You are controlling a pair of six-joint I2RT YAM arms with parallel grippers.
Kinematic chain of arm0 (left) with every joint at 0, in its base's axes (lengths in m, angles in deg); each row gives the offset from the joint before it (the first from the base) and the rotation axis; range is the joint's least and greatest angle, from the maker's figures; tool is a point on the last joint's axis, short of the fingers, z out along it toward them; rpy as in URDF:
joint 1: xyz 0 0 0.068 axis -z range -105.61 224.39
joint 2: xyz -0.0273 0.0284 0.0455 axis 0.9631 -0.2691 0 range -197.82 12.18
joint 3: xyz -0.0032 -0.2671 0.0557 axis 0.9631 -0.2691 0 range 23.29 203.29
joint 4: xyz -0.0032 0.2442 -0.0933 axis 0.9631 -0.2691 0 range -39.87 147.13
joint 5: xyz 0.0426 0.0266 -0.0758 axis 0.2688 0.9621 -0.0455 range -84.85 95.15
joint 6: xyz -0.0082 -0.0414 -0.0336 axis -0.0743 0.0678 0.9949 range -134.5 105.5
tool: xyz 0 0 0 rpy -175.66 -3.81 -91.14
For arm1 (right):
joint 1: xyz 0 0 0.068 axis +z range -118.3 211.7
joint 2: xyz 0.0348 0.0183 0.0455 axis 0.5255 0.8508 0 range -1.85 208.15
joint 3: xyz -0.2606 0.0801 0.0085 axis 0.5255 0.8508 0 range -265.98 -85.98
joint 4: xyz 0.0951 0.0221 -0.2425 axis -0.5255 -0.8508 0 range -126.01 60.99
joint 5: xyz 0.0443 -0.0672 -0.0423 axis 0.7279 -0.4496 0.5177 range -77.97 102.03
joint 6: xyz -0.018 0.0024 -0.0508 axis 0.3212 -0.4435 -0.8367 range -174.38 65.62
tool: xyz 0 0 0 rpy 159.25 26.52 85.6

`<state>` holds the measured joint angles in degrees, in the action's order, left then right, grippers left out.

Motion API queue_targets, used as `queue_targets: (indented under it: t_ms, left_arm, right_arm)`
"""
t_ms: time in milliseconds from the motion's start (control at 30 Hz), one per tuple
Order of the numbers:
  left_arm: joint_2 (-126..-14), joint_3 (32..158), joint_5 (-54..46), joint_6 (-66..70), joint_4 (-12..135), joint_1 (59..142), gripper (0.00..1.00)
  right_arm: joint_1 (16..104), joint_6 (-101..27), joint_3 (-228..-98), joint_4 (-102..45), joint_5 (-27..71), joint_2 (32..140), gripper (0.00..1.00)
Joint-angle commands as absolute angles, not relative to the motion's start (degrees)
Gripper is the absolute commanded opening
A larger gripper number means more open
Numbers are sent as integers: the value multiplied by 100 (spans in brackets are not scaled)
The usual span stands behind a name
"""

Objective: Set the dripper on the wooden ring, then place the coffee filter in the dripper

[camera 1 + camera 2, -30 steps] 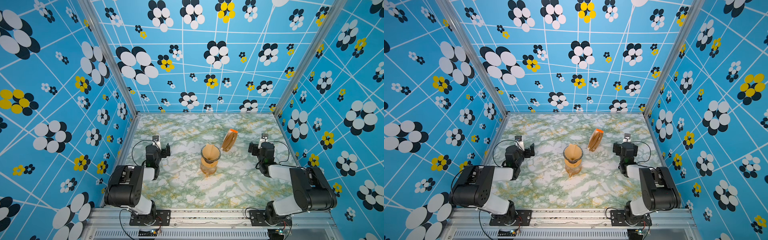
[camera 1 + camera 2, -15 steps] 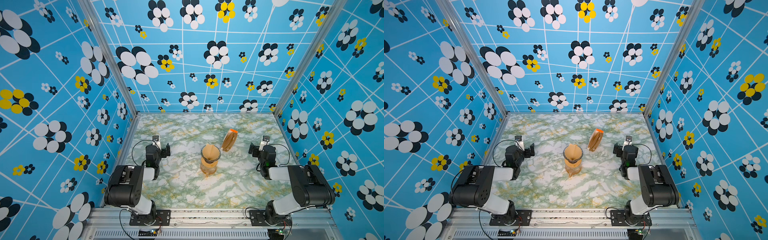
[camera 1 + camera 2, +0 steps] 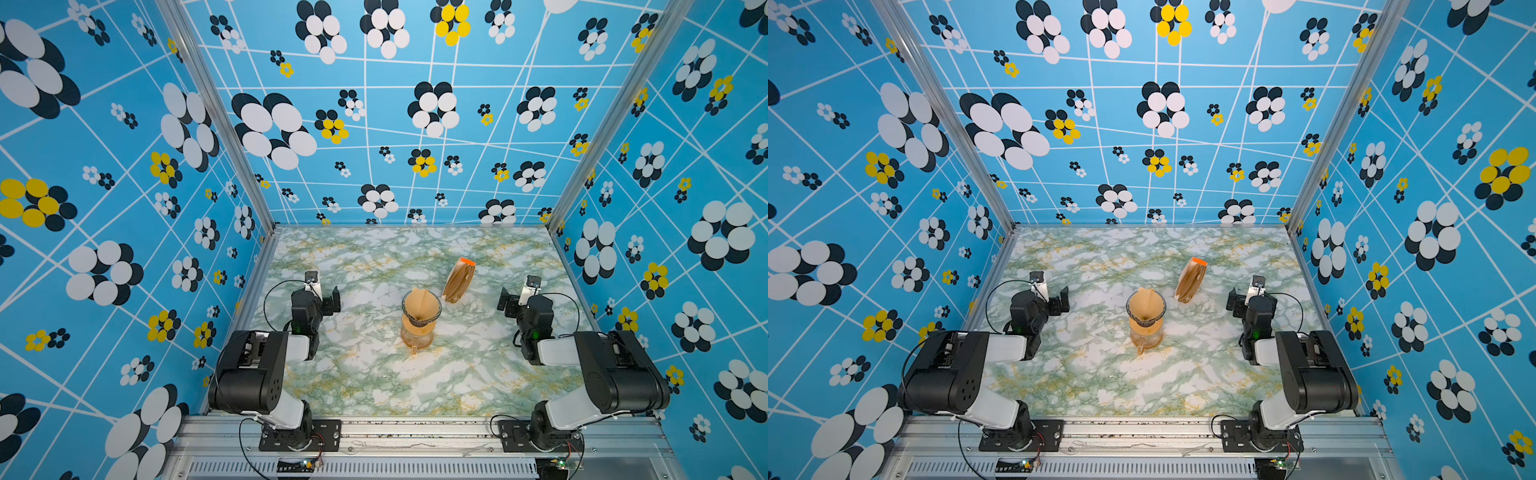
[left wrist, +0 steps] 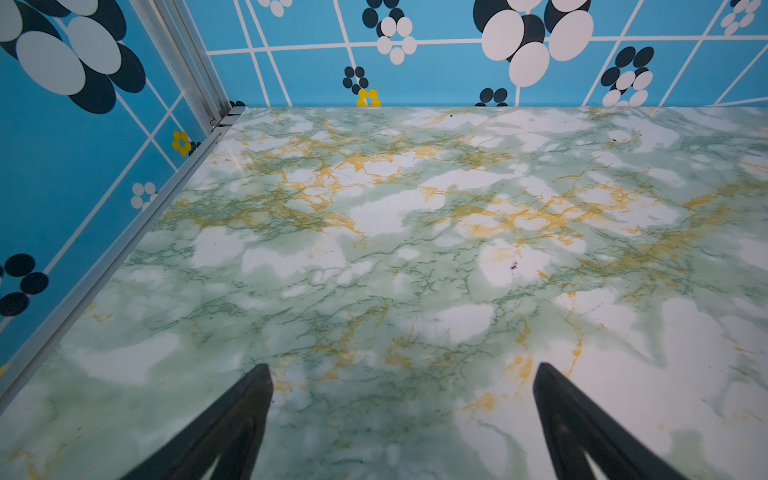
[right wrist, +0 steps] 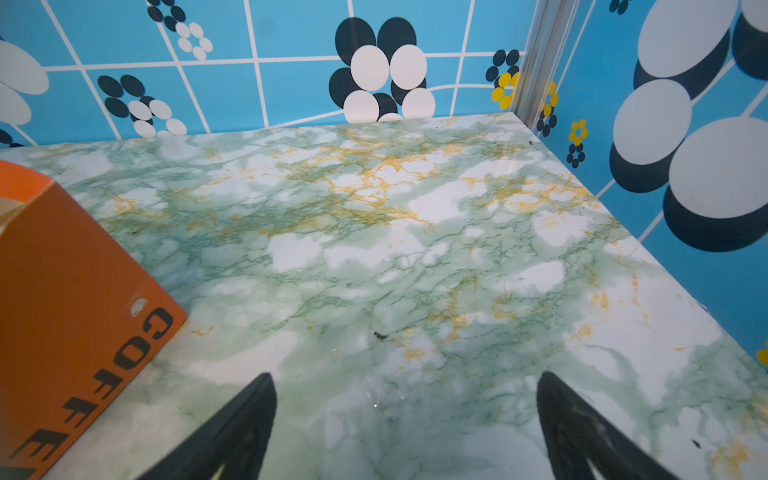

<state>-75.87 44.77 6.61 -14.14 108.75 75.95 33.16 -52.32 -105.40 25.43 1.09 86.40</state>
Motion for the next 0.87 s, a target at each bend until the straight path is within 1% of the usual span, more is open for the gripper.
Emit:
queue_targets:
  t_ms: [0,67,167,833]
  left_arm:
    - [-7626,4559,651,-1450,10859,7589,99]
    - [-7632,4554,650,-1450,10857,7590,99]
    - [-7623,4558,661,-1450,10858,7591,99]
    - [-7633,4558,634,-1450,10848,7593,99]
  right_arm:
    - [3293,-5343,-10829,2116,413,8593,99]
    - [3293,-5343,-10766,2433,395,8718,99]
    - [3293,-5350,-10805,2207,397,8641,99]
    - [3293,-5342,-10805,2283,386,8673,99]
